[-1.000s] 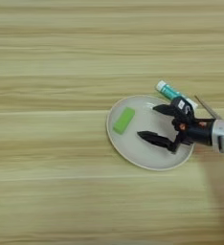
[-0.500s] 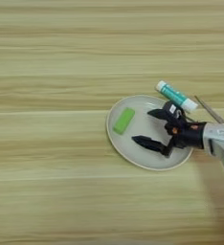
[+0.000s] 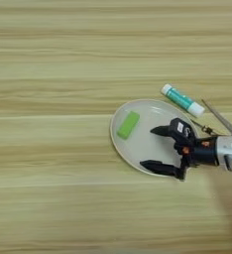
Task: Move the objects on the table
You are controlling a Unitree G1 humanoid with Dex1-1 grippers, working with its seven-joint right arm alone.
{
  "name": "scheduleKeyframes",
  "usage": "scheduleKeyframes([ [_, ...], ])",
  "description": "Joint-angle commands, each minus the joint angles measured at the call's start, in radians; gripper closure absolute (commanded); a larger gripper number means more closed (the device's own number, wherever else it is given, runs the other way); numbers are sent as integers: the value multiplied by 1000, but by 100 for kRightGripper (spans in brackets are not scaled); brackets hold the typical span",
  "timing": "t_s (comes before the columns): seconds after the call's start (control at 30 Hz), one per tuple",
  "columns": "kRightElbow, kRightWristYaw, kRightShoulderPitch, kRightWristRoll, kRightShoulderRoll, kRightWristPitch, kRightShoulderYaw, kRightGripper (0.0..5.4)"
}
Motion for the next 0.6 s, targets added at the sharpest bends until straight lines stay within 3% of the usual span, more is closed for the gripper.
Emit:
scheduleKeyframes([
  [0.03, -66, 44, -3, 8, -73, -65, -10, 5],
  [0.6, -142, 236, 92, 47, -161, -166, -13, 5],
])
